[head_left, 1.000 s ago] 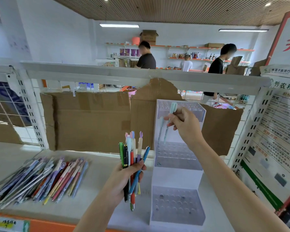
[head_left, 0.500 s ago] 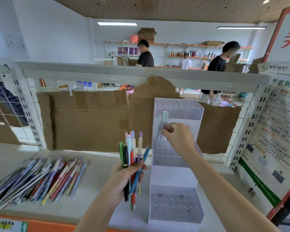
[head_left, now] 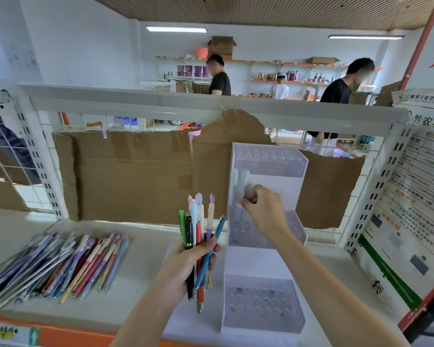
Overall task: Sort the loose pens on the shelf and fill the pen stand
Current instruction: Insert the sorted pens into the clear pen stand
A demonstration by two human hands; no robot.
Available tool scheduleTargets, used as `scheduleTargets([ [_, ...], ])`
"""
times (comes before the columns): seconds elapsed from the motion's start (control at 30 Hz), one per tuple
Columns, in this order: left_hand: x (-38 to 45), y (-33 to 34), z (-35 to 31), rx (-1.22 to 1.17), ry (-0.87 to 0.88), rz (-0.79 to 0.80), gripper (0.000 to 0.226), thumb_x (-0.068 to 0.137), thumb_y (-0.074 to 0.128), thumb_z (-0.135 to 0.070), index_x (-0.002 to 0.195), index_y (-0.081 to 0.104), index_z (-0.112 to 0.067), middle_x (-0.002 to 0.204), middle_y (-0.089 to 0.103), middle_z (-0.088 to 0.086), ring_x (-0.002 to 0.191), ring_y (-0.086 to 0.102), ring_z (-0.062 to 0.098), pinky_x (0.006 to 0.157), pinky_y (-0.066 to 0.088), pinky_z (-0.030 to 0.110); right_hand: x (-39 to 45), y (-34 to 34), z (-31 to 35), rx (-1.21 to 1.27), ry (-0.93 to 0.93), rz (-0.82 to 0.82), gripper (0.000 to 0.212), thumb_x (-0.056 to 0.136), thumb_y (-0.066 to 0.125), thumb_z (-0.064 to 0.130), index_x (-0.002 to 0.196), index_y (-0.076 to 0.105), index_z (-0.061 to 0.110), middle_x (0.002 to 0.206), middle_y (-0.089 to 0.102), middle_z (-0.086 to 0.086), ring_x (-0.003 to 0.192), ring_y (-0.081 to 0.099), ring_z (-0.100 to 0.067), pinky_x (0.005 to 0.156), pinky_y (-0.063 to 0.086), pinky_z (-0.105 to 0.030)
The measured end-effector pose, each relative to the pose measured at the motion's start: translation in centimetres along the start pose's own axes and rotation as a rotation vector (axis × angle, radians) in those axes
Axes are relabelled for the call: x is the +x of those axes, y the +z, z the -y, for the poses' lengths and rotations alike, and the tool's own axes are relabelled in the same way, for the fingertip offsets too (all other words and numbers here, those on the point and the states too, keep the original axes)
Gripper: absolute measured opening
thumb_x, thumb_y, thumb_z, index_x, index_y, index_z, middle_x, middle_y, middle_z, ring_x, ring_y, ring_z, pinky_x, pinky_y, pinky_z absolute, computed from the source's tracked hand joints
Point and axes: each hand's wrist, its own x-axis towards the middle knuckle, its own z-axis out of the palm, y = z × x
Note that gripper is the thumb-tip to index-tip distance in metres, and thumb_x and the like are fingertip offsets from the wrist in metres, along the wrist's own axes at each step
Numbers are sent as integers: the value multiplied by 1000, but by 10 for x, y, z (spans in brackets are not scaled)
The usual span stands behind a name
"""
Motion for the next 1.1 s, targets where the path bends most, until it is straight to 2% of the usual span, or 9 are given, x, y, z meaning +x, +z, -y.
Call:
scheduleTargets([
  [0.17,-1,4,-1,21,6,2,20,82,63,-8,99,61,3,66,62,7,54,52,16,49,46,25,-4,3,-1,-19,28,-1,12,93,56,16,95,55,5,88,64,-11,82,59,-27,76,50,-38],
  [0.27,-2,5,-4,7,27,0,22,80,64,-7,99,61,4,68,63,9,54,53,16,51,47,24,-4,1,0,-11,33,26,10,92,56,15,94,54,5,87,62,-10,81,58,-25,72,47,-34],
  [0.43,-5,7,-9,39,32,25,13,85,61,-7,93,61,3,59,60,6,52,51,16,45,46,24,-6,0,-1,-27,29,41,11,92,56,15,94,56,5,87,62,-9,76,56,-21,67,44,-28],
  [0.6,-7,6,-10,23,43,18,15,81,64,-7,92,63,2,66,62,8,53,53,16,49,46,24,-5,0,-1,-46,20,50,8,92,57,15,88,53,8,84,60,-8,74,53,-19,65,38,-25],
  [0.8,-10,6,-7,29,33,26,20,79,66,-10,96,63,0,67,63,8,55,53,16,53,48,25,-6,-2,-3,-41,15,47,15,92,59,19,99,55,7,85,58,-3,74,52,-15,57,35,-20],
  [0.93,-13,6,-6,20,31,23,26,76,67,-11,99,63,0,70,64,9,56,55,16,55,49,26,-6,-3,-3,-27,13,42,16,92,59,21,100,58,7,87,60,-3,76,53,-15,67,39,-21],
  [1.1,-16,7,-6,21,30,27,18,81,64,-7,98,62,-1,70,63,9,55,53,16,51,47,26,-5,1,-3,-60,-12,20,12,92,58,19,95,64,8,89,65,-5,75,55,-15,68,41,-22],
])
